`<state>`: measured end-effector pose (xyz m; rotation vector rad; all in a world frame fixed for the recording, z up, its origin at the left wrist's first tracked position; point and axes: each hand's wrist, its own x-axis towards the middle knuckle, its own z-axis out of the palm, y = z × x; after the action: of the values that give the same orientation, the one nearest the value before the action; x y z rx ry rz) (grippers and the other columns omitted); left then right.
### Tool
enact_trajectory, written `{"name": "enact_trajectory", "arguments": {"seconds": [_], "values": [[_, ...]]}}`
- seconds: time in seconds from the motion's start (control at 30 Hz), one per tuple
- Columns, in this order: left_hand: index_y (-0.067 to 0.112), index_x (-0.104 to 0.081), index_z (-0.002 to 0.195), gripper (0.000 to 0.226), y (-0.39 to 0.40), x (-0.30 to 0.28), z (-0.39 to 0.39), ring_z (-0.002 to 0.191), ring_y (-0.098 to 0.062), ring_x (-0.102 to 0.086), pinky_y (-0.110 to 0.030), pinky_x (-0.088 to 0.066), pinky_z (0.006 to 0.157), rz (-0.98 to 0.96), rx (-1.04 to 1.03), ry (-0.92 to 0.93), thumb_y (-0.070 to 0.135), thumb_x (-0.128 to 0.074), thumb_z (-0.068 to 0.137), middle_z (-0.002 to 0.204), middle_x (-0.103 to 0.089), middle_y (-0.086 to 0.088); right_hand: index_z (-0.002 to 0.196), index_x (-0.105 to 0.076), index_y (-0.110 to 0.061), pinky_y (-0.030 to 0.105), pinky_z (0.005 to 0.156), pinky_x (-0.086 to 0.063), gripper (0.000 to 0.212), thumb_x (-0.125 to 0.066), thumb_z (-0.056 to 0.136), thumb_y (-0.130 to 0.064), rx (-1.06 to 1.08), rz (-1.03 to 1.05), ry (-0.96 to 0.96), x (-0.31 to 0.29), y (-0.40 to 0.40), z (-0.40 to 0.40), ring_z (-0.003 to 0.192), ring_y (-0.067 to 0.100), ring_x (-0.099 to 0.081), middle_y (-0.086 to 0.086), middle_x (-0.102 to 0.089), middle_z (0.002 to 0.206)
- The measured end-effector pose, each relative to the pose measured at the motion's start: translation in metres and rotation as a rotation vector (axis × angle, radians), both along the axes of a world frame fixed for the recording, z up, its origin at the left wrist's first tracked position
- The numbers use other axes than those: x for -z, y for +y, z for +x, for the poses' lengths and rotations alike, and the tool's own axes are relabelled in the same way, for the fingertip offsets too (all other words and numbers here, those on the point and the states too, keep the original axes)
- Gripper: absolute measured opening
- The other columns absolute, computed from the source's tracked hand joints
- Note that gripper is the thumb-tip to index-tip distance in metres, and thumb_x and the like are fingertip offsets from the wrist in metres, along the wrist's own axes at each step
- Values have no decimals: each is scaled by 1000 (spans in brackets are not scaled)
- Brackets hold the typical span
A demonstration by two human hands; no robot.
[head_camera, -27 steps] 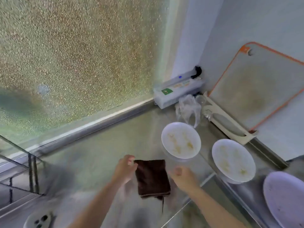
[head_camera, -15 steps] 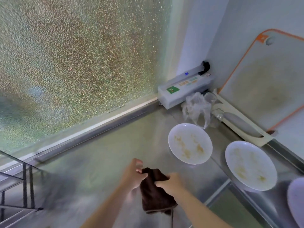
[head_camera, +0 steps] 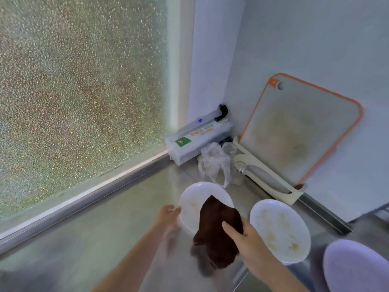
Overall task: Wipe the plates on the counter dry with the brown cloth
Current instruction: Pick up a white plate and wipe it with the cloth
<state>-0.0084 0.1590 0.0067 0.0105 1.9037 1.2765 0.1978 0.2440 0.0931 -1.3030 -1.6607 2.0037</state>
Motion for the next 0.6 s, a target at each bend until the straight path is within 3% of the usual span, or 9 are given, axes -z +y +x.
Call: {"name": "enact_trajectory", "arguments": {"seconds": [0.07, 0.13, 0.23, 0.33, 0.4, 0.5, 0.6], "values": [[-19, -57, 103, 51, 18, 54, -1, 89, -51, -65, -61, -51, 86, -86, 45, -17, 27, -68, 83, 100, -62, -44, 113, -66, -8, 49, 102, -46, 24, -64, 90, -18, 104, -100, 45, 1, 16, 18, 103, 26, -68, 11, -75, 105], [-4, -65, 88, 38, 29, 71, 7, 89, -45, -68, -56, -55, 88, -191, 92, 70, 32, -63, 77, 96, -68, -36, 108, -67, -4, 51, 98, -48, 21, -60, 92, -15, 213, -186, 98, 1, 28, 32, 99, 33, -69, 18, -75, 100], [-3, -64, 116, 32, 32, 27, 27, 106, -38, -65, -37, -50, 80, -284, 115, 190, 15, -54, 91, 115, -69, -26, 111, -66, -8, 57, 94, -49, 20, -58, 93, -16, 303, -263, 150, -3, 37, 44, 99, 36, -68, 18, -74, 103], [-5, -56, 123, 34, 39, 14, 34, 115, -40, -59, -41, -47, 93, -303, 45, 200, 7, -43, 95, 125, -62, -26, 117, -64, -13, 57, 95, -48, 24, -57, 95, -18, 347, -269, 170, -8, 39, 50, 103, 34, -67, 13, -73, 108], [-4, -52, 124, 32, 40, 0, 37, 113, -40, -57, -42, -46, 94, -250, 0, 193, 6, -37, 98, 126, -59, -27, 116, -64, -13, 54, 94, -49, 23, -56, 95, -18, 348, -251, 179, -20, 38, 51, 103, 31, -67, 10, -74, 107], [5, -45, 111, 16, 31, -27, 40, 93, -30, -54, -41, -48, 81, -66, -35, 176, 9, -34, 100, 118, -57, -26, 103, -67, -21, 46, 91, -52, 13, -56, 96, -20, 330, -129, 147, -51, 39, 52, 96, 23, -68, 0, -77, 95], [8, -43, 106, 13, 10, -65, 46, 86, -26, -53, -39, -47, 75, 34, -40, 189, 16, -33, 102, 106, -57, -21, 101, -67, -29, 46, 94, -52, 11, -61, 92, -33, 248, 206, 18, -92, 44, 51, 98, 20, -67, -4, -74, 100]]}}
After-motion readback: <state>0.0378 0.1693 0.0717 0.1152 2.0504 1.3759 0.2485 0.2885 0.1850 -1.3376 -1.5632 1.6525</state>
